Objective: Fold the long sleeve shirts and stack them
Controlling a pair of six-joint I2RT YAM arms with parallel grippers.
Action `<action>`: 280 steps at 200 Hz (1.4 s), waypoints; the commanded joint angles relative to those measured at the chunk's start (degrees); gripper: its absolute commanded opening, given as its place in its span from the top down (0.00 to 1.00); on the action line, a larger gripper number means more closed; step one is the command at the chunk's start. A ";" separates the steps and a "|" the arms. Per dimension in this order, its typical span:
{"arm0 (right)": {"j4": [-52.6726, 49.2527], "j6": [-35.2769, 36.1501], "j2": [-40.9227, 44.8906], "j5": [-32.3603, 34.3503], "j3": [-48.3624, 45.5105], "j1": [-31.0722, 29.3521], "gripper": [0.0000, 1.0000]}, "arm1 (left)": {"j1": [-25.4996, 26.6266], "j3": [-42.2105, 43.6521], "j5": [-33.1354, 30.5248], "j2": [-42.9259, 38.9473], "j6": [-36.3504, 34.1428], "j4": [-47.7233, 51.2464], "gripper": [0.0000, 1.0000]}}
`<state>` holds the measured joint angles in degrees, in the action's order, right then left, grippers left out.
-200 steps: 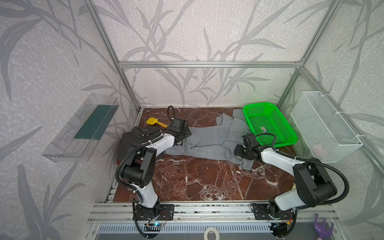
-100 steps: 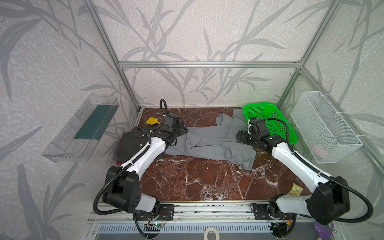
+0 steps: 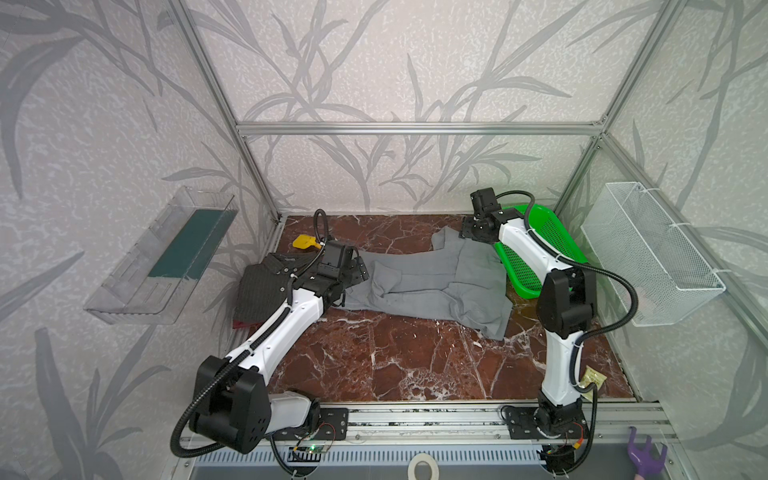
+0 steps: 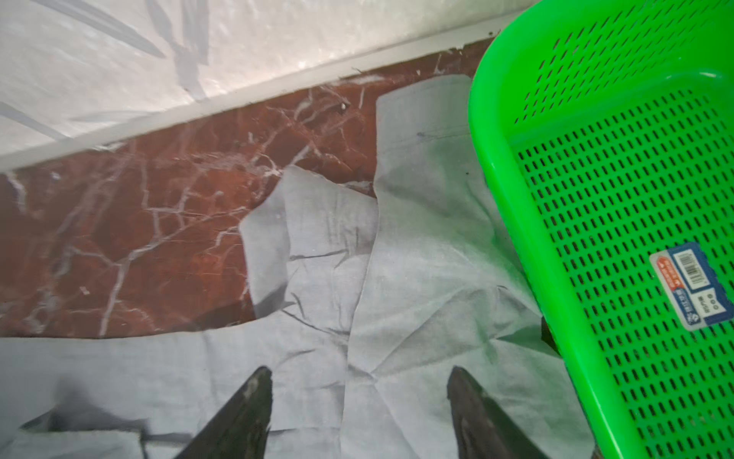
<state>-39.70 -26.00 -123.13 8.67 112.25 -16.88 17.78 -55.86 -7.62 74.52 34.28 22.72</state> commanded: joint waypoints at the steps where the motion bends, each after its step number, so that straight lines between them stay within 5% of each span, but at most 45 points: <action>1: -9.14 1.90 -5.50 4.65 8.37 0.10 0.32 | 0.08 0.52 -0.82 -1.05 -1.08 0.61 0.15; 75: -23.98 3.56 -25.49 9.20 36.62 0.19 0.43 | 0.06 1.01 0.63 -1.13 -1.02 -0.21 0.15; 139: -21.94 4.27 -26.60 10.80 35.11 0.49 0.53 | 0.06 1.14 1.20 -1.54 -0.88 -0.30 0.16; 204: -24.89 4.73 -23.55 11.48 36.44 0.58 1.00 | 0.02 1.21 0.42 -2.39 -1.32 -0.14 0.16; 234: -26.52 3.92 -16.23 11.09 32.71 -0.19 1.00 | 0.10 1.36 0.46 -2.82 -1.32 -0.41 0.17; 263: -11.32 4.72 -2.72 9.30 12.88 -1.05 1.00 | 0.06 1.63 0.28 -3.41 -1.21 -0.54 0.17; 280: -8.22 4.32 -1.96 7.35 9.86 -0.54 0.62 | 0.06 1.79 -0.11 -3.51 -1.27 -0.32 0.17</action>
<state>-56.47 -21.47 -129.34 18.24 125.51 -17.37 17.78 -54.92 -6.42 72.95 33.98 22.31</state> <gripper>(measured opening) 0.166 0.834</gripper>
